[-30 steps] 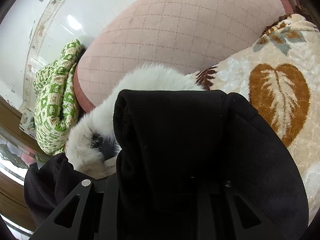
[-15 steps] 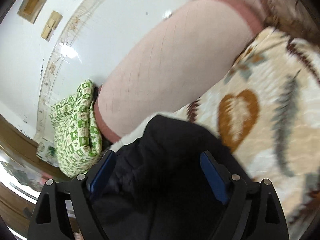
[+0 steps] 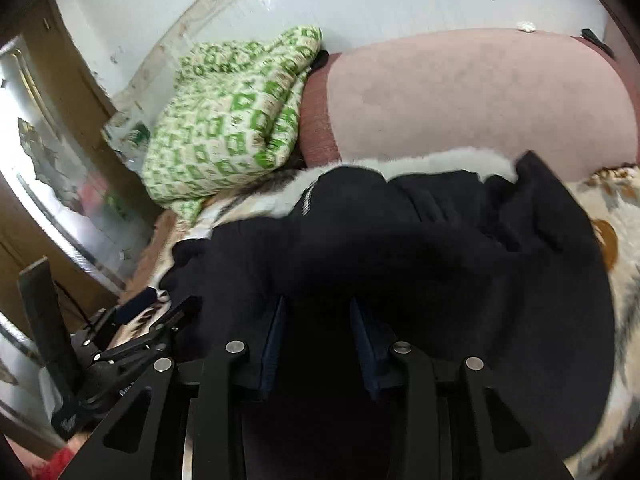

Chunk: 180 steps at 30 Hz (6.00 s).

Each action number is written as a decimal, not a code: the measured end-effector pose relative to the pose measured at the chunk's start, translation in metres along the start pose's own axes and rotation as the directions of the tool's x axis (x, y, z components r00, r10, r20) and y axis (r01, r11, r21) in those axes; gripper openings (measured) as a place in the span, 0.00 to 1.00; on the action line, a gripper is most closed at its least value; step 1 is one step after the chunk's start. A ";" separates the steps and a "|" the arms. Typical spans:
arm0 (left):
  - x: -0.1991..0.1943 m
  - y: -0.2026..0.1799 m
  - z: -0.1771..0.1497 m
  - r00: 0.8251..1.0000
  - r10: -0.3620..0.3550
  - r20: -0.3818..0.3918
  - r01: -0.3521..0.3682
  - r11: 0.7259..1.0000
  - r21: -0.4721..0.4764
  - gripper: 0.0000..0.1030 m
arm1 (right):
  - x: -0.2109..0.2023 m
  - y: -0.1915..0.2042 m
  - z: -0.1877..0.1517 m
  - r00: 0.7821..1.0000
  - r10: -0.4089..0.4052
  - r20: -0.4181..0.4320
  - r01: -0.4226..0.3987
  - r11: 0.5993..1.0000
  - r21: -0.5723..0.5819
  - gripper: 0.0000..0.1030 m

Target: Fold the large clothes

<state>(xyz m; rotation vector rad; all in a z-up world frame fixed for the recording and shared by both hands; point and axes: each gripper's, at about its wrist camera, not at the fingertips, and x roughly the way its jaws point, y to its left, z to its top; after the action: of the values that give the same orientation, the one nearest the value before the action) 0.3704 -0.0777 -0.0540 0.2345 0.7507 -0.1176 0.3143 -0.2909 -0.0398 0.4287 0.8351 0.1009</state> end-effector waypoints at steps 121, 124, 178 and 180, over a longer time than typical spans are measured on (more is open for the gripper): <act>-0.105 0.126 -0.178 0.878 -0.464 -0.115 0.333 0.767 -0.549 0.50 | -0.151 -0.099 -0.230 0.996 0.019 0.093 -0.070 0.809 0.584 0.54; -0.116 0.136 -0.182 0.892 -0.435 -0.126 0.309 0.788 -0.532 0.53 | -0.152 -0.116 -0.244 0.998 0.020 0.066 -0.058 0.766 0.640 0.67; -0.008 0.099 -0.120 0.964 -0.249 -0.090 0.194 0.894 -0.403 0.98 | -0.097 -0.207 -0.127 0.938 -0.330 0.110 0.168 0.705 0.689 0.08; -0.011 0.098 -0.119 0.969 -0.233 -0.081 0.183 0.901 -0.393 0.98 | -0.106 -0.225 -0.142 0.937 -0.339 0.080 0.164 0.631 0.758 0.35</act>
<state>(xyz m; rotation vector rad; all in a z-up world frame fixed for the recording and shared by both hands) 0.3019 0.0472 -0.1142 -0.2166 0.9082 -0.1572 0.1206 -0.4758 -0.1414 1.0767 0.6799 -0.5802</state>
